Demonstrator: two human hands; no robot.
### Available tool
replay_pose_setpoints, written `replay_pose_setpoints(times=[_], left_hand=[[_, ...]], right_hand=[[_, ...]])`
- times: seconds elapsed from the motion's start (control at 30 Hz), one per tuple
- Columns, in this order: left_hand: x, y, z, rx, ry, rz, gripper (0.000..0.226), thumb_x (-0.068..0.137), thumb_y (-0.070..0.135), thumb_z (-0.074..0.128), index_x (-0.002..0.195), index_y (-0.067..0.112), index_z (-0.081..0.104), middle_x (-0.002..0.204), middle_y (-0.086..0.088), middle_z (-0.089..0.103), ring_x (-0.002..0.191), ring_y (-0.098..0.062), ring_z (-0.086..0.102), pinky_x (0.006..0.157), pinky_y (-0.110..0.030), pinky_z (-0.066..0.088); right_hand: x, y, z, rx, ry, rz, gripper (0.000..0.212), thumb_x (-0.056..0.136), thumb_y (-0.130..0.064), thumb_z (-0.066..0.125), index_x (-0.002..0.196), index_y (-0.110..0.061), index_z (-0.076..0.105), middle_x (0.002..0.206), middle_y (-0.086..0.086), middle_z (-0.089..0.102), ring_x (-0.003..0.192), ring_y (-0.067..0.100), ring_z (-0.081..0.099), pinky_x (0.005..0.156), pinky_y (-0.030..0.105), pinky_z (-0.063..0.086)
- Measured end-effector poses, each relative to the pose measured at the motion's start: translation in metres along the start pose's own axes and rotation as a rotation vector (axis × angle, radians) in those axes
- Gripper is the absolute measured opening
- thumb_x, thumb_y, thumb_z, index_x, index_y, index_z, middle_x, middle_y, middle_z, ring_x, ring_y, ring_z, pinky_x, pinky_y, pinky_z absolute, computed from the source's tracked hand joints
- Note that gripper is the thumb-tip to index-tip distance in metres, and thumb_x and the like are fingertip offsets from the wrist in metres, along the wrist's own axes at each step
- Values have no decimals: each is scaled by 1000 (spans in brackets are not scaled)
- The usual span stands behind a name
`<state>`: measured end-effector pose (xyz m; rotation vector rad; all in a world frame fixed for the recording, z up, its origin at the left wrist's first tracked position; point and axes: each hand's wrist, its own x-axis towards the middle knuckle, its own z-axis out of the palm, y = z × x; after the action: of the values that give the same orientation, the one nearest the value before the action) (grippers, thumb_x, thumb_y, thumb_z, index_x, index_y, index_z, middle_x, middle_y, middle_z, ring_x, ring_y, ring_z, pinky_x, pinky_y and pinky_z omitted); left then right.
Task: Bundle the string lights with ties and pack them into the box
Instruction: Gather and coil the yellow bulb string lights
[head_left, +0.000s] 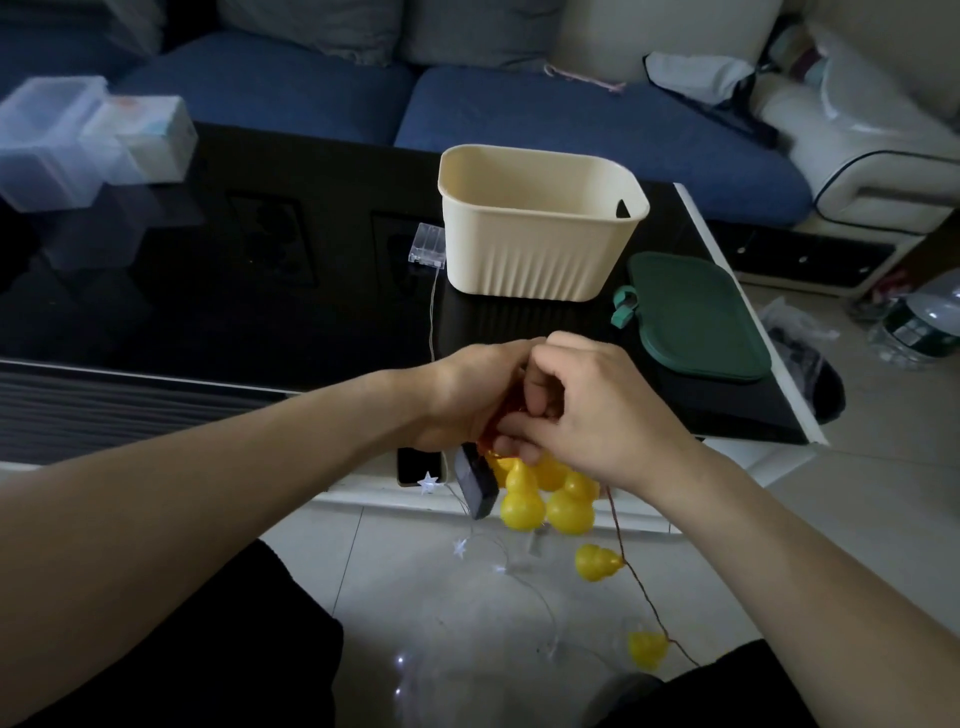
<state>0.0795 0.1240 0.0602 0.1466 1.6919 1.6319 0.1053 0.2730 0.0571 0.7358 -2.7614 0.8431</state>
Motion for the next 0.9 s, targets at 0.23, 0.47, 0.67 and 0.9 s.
replay_pose_setpoints(times=[0.23, 0.47, 0.67, 0.9], left_hand=[[0, -1, -2, 188, 49, -82, 46, 104, 33, 24, 70, 12, 47, 43, -4, 34, 37, -13, 21, 43, -23, 13], [1, 3, -8, 255, 67, -107, 52, 104, 39, 37, 58, 16, 41, 42, 2, 24, 34, -11, 17, 40, -23, 11], [4, 0, -11, 210, 95, -73, 47, 104, 34, 40, 60, 16, 40, 42, 2, 25, 33, -11, 17, 38, -20, 12], [5, -3, -10, 237, 78, -63, 43, 104, 32, 40, 64, 16, 44, 45, -1, 31, 37, -14, 20, 44, -25, 12]], right_hand=[[0, 1, -7, 115, -108, 86, 37, 82, -46, 77, 64, -26, 52, 68, -10, 51, 62, 5, 50, 55, 16, 37], [0, 28, -20, 497, -304, 264, 19, 80, -23, 83, 89, -16, 68, 84, 12, 71, 74, 14, 64, 70, 33, 54], [-2, 40, -8, 359, -284, 287, 10, 87, -28, 77, 86, -29, 67, 81, -6, 68, 74, 4, 62, 77, 38, 55], [-2, 45, -4, 378, -287, 317, 15, 95, -35, 65, 86, -22, 65, 73, 0, 75, 72, 20, 72, 72, 41, 56]])
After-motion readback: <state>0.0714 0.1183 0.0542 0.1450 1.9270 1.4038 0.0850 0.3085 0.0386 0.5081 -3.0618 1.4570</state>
